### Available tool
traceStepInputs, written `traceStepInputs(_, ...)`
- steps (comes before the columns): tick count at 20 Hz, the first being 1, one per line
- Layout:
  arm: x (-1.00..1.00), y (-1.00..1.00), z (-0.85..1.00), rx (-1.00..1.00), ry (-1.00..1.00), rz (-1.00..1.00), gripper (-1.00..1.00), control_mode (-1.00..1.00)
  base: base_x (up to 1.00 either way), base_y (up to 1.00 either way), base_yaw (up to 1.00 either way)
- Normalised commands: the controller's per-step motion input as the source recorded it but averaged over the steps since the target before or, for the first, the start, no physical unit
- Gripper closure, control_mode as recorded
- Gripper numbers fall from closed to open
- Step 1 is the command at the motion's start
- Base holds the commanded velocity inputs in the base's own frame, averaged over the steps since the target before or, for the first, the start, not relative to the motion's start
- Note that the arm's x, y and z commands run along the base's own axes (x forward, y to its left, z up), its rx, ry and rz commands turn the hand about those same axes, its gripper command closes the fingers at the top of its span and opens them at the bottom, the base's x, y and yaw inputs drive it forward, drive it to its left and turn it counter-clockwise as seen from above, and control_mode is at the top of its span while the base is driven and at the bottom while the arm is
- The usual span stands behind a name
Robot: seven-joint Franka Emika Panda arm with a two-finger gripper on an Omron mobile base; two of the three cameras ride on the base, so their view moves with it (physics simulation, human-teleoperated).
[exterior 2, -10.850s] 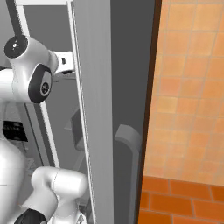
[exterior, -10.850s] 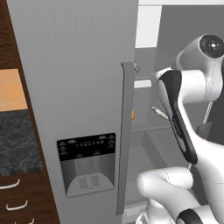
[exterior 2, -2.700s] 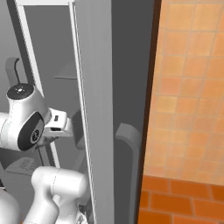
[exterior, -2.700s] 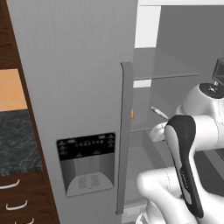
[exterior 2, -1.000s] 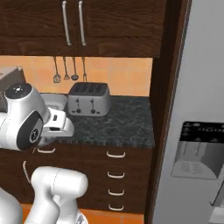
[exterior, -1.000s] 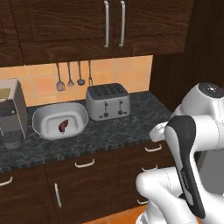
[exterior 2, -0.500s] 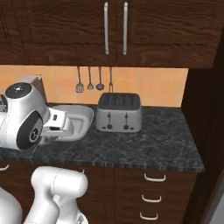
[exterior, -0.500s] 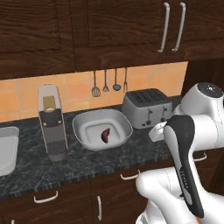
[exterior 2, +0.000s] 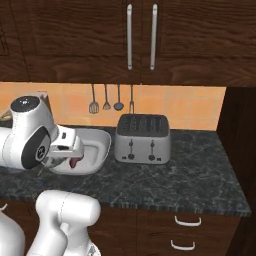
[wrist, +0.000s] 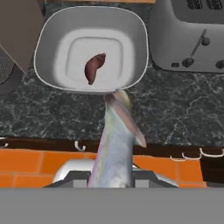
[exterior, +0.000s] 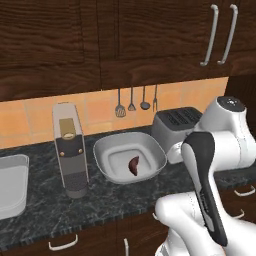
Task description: Place one potato and one fish in each tupperware on the nearby counter, to pack two identical lunches.
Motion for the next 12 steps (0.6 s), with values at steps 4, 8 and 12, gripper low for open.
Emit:
traceStepInputs(4,0.24,0.41,-1.0,0.0,0.07,0.0,1.0,-1.0,0.0,0.0,0.0)
traceStepInputs(8,0.45,0.47,-0.92,0.0,0.02,0.0,1.0,-1.0,0.0,0.0,0.0)
traceStepInputs(12,0.99,0.46,-0.05,0.0,0.0,-0.03,1.0,-1.0,0.0,0.0,0.0)
